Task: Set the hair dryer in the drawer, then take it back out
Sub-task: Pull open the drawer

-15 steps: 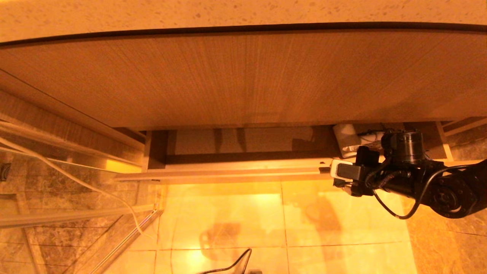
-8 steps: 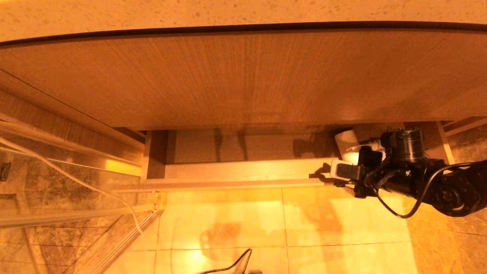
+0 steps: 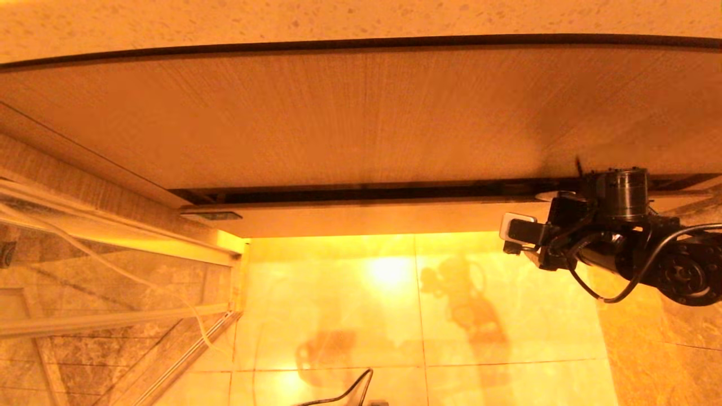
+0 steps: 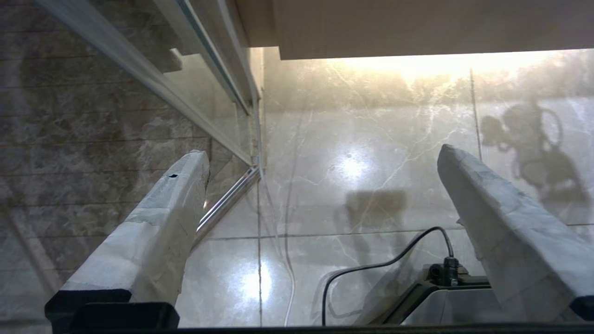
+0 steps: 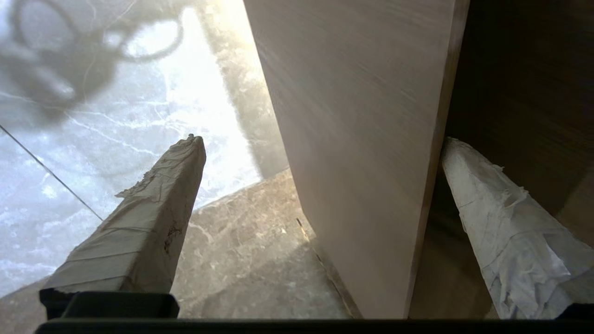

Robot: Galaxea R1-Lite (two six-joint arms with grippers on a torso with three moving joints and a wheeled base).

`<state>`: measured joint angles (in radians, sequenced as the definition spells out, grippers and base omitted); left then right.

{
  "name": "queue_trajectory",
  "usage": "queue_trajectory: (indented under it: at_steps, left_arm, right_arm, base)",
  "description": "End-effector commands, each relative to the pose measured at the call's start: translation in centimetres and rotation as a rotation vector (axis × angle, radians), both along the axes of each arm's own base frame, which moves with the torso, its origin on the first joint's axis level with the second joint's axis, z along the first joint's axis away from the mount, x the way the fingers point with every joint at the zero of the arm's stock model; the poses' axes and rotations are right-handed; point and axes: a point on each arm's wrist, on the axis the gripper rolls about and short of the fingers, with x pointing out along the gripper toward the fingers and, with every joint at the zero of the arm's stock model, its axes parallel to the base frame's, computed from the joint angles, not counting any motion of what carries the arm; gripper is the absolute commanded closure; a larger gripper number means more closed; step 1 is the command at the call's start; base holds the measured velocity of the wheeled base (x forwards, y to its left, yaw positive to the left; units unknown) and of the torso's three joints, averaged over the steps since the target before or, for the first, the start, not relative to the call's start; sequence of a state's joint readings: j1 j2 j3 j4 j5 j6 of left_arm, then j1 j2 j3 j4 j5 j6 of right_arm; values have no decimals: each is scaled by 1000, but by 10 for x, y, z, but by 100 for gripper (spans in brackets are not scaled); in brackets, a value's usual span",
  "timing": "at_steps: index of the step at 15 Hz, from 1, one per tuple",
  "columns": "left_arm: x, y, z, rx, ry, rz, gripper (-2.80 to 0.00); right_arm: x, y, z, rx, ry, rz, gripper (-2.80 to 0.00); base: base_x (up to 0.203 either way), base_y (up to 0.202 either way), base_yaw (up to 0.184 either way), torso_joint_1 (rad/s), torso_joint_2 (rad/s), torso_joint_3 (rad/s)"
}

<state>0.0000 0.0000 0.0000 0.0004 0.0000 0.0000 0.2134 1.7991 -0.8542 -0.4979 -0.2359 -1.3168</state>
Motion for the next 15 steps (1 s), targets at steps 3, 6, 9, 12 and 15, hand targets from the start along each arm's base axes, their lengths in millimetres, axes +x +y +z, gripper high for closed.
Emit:
queue_trajectory:
  at_steps: [3,6,9,12,15]
  left_arm:
    - [0,0,0,0,0,0,-280]
    - [0,0,0,0,0,0,-280]
    - [0,0,0,0,0,0,-280]
    - [0,0,0,0,0,0,-280]
    - [0,0,0,0,0,0,-280]
  right_arm:
    - [-3,-1,6,-7,17,5,-280]
    - [-9,-2,10,-5,9,4,-280]
    - [-13,-3,17,-8,25,12,-280]
    - [-36,-9,45,10,22,46,-280]
    - [-84,-22,79,-9,31,64,-280]
  base:
    - [0,0,0,0,0,0]
    - [0,0,0,0,0,0]
    - [0,0,0,0,0,0]
    - [0,0,0,0,0,0]
    - [0,0,0,0,0,0]
